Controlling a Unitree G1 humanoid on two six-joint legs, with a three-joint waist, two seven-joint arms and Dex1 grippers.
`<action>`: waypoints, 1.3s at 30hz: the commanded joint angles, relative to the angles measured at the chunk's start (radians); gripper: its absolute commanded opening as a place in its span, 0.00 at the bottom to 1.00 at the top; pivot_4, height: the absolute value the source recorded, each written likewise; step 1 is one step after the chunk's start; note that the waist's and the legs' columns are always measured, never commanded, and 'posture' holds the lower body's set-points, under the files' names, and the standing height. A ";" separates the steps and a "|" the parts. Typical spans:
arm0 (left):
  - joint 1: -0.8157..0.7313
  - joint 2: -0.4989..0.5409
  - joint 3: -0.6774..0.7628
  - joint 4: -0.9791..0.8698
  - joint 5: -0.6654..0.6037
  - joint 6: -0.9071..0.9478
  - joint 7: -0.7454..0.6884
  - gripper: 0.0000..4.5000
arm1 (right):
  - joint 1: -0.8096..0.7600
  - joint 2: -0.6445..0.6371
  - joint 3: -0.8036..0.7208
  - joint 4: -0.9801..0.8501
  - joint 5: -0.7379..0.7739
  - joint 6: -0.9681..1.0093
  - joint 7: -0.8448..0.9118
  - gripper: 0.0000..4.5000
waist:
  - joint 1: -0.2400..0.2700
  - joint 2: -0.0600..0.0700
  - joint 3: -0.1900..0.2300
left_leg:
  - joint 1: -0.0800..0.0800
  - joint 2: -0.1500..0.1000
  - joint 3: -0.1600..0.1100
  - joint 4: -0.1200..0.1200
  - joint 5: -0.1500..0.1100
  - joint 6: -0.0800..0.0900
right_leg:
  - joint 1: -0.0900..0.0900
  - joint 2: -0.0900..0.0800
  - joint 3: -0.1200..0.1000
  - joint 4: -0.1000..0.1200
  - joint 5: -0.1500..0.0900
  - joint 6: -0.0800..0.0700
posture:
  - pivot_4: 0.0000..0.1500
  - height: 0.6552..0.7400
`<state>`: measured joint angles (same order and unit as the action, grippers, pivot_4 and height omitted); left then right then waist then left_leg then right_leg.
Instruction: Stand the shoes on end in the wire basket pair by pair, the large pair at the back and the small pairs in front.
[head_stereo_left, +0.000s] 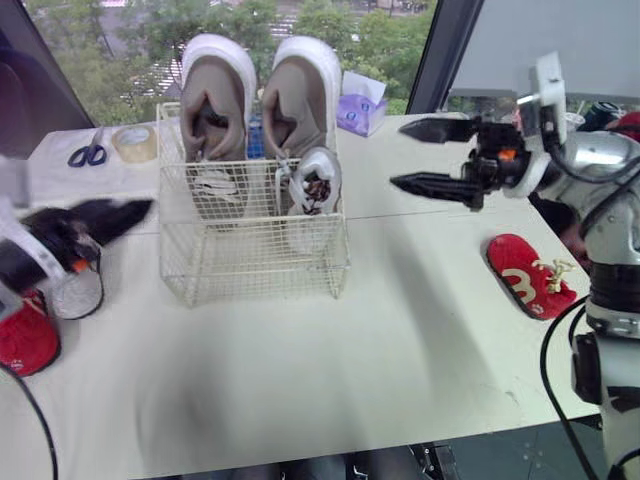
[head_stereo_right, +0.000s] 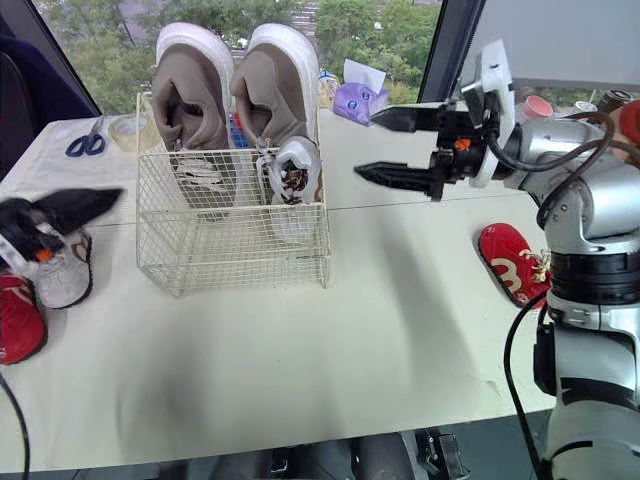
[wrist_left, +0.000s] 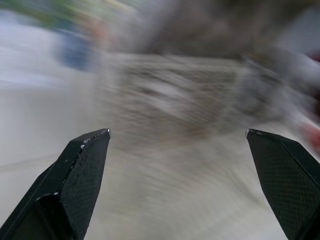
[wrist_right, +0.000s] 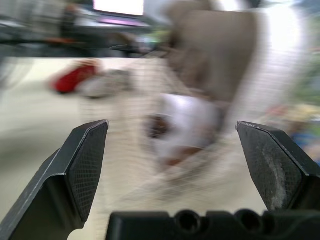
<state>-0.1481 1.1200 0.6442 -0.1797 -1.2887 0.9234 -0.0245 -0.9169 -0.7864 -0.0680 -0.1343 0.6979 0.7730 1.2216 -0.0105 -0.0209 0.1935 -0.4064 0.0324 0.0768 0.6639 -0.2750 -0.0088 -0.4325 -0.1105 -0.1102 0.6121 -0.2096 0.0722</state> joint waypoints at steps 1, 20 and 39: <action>-0.041 0.103 -0.104 0.124 0.188 0.074 0.024 1.00 | 0.011 -0.017 0.030 -0.127 0.063 0.052 0.021 0.98 | -0.002 0.000 0.000 | 0.000 0.000 0.000 0.000 0.000 0.000 | 0.000 0.000 0.000 0.000 0.000 0.000 | 1.00 1.00; -0.881 0.010 -0.574 1.016 0.824 0.274 -0.115 1.00 | 0.075 -0.075 0.053 -0.252 0.095 0.047 0.022 0.98 | 0.023 -0.008 -0.002 | -0.002 -0.002 0.004 0.000 0.001 -0.003 | -0.002 -0.002 0.000 0.001 0.000 0.001 | 1.00 1.00; -0.990 -0.134 -0.545 1.463 1.125 -0.067 -0.281 0.01 | 0.079 -0.041 -0.002 -0.301 0.166 0.128 -0.220 1.00 | 0.019 -0.006 -0.004 | 0.001 -0.001 0.005 0.002 -0.001 0.001 | -0.001 -0.003 0.000 0.004 0.000 0.001 | 1.00 1.00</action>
<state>-1.1183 0.9639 0.0775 1.2752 -0.1830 0.8265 -0.3023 -0.8263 -0.8237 -0.0456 -0.4205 0.8504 0.9094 1.0090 0.0084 -0.0264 0.1893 -0.4061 0.0317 0.0818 0.6662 -0.2755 -0.0074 -0.4333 -0.1132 -0.1100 0.6165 -0.2092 0.0734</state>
